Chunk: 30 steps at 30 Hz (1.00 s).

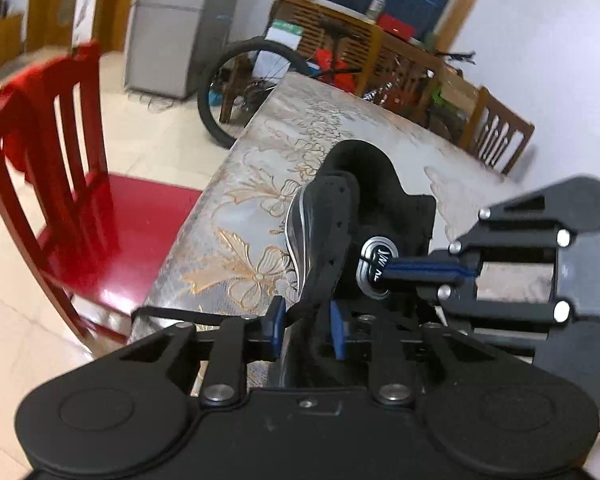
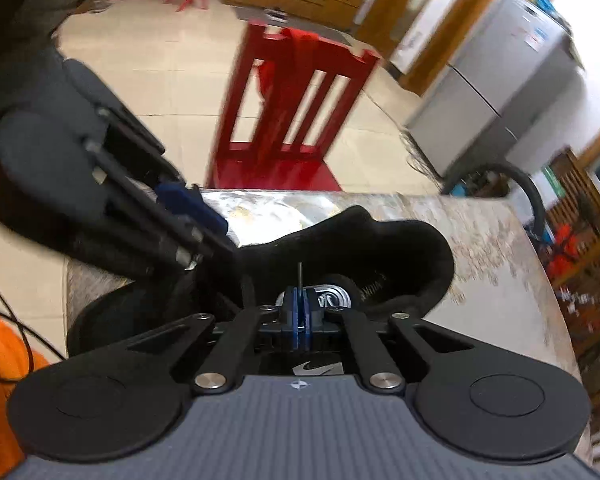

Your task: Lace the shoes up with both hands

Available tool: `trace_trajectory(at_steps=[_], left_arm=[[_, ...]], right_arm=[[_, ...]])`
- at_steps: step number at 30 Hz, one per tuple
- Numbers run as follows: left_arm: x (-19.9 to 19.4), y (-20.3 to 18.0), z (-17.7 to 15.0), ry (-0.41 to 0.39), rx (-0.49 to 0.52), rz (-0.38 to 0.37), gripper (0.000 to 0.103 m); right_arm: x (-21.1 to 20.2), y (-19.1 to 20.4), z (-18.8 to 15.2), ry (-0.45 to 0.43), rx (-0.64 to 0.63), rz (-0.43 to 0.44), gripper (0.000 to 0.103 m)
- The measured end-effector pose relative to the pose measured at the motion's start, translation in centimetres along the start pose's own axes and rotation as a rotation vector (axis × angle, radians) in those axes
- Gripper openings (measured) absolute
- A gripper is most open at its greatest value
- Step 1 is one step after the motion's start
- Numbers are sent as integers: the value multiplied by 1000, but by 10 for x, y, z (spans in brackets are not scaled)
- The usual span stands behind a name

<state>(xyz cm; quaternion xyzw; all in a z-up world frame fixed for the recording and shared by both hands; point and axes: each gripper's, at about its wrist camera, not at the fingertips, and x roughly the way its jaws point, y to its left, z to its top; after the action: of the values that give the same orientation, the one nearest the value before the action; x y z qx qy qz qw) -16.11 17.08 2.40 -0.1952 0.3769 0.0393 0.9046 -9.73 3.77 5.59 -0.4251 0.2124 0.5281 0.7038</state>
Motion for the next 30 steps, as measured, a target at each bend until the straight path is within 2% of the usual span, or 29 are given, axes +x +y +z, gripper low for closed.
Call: trace_trajectory(at_steps=[3,6,14,19,30], left_arm=[[-1,-4,2,-3,6,9,22],[-3,-5,2,-4,6,14,22],[-5,-2,0,-3,4,18,23],[-5,-1,0,-2,5,20,23],[-5,2,0,1,7,22,27]], right_arm=[[1,5,-4,-22,-52,33,3],[-1,6,-5,-54,-35,57,3],[0,5,-3,-95,17,42,3],[6,5,-4,-79,36,41,3],[-4,6,-10,-151,49,39,3]])
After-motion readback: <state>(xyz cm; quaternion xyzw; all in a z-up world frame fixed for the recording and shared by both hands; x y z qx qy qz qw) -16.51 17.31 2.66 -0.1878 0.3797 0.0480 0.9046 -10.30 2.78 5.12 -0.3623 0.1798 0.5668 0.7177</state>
